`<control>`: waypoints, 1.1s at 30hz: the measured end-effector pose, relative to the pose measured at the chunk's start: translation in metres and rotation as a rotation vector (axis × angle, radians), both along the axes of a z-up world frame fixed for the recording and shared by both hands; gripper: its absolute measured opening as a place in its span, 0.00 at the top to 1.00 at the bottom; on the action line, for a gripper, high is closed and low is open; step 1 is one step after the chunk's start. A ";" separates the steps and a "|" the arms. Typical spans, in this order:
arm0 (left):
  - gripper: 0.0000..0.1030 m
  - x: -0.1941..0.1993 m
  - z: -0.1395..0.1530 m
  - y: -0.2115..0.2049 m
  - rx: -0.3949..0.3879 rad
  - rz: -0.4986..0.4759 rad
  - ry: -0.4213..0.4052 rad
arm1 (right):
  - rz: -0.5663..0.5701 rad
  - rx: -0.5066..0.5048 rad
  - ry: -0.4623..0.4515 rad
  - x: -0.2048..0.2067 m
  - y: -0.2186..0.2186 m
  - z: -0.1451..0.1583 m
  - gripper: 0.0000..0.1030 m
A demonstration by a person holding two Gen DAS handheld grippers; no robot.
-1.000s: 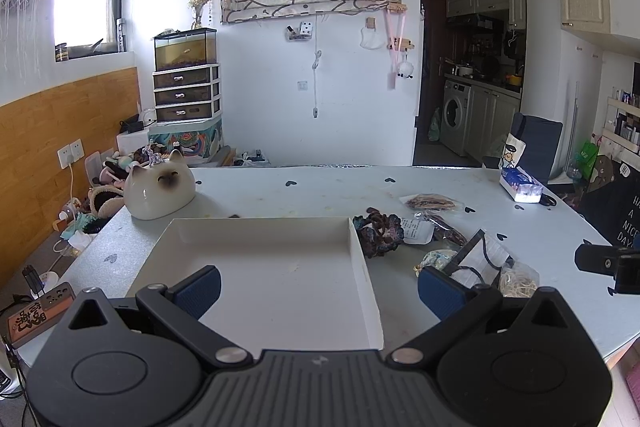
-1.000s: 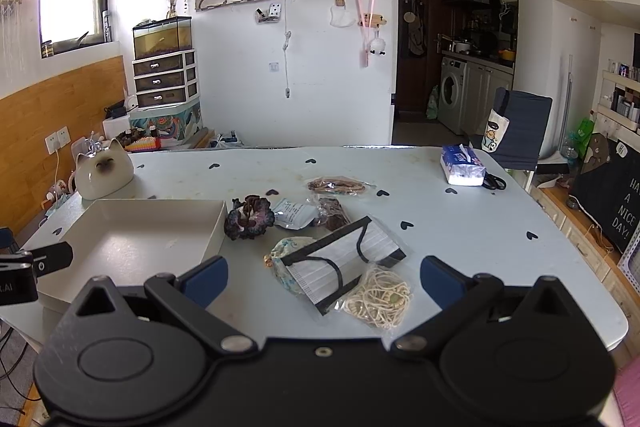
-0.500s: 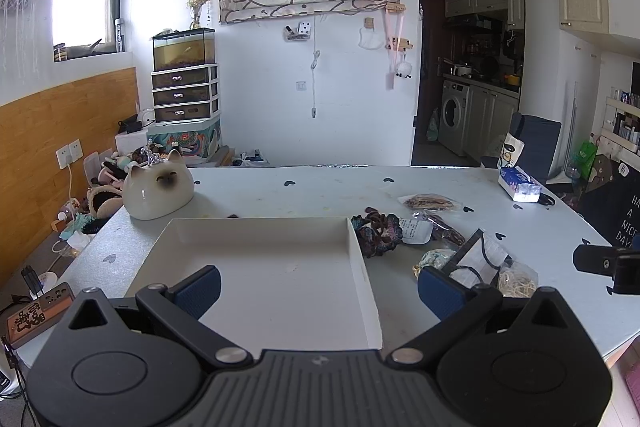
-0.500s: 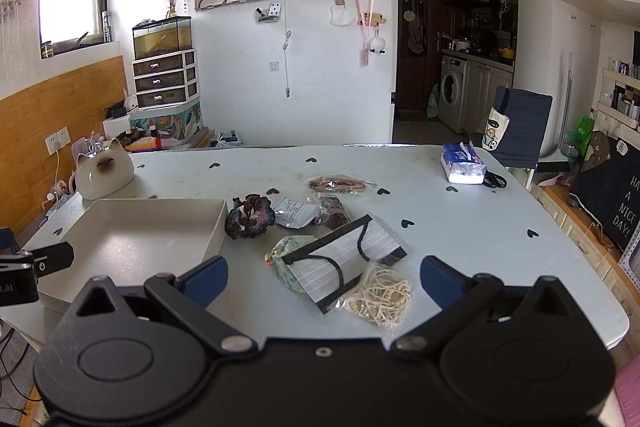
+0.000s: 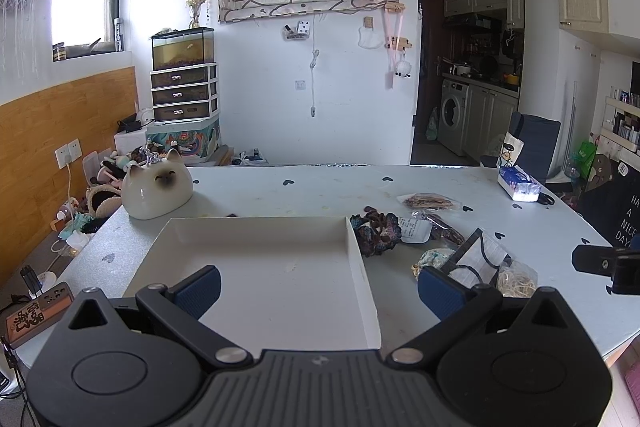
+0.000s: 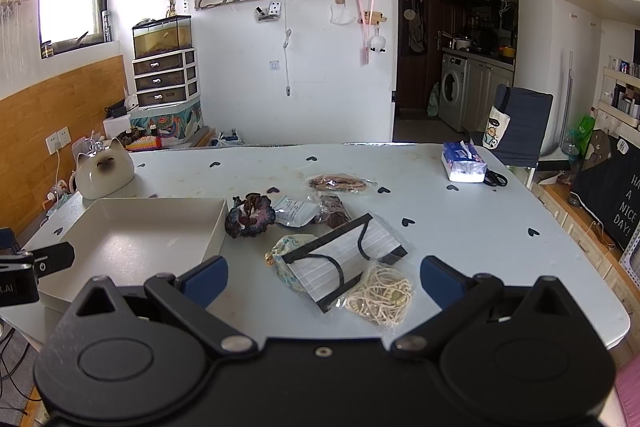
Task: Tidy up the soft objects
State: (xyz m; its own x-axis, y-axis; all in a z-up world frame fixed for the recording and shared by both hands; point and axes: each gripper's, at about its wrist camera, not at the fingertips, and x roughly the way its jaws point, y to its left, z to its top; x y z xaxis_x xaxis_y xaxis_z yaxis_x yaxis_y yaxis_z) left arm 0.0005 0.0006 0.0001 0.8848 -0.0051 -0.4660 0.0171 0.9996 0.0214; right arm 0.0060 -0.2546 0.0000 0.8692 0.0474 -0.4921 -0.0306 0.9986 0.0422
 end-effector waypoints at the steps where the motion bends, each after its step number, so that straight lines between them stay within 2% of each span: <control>1: 0.00 0.000 0.000 0.000 0.000 0.000 0.000 | 0.000 -0.001 0.000 0.000 0.000 0.000 0.00; 25: 0.00 0.000 -0.001 0.000 0.001 0.001 -0.004 | 0.004 -0.002 -0.003 0.004 -0.001 -0.001 0.00; 33: 0.00 -0.011 0.003 -0.023 0.005 -0.015 0.001 | 0.017 0.004 -0.013 -0.001 -0.006 -0.002 0.00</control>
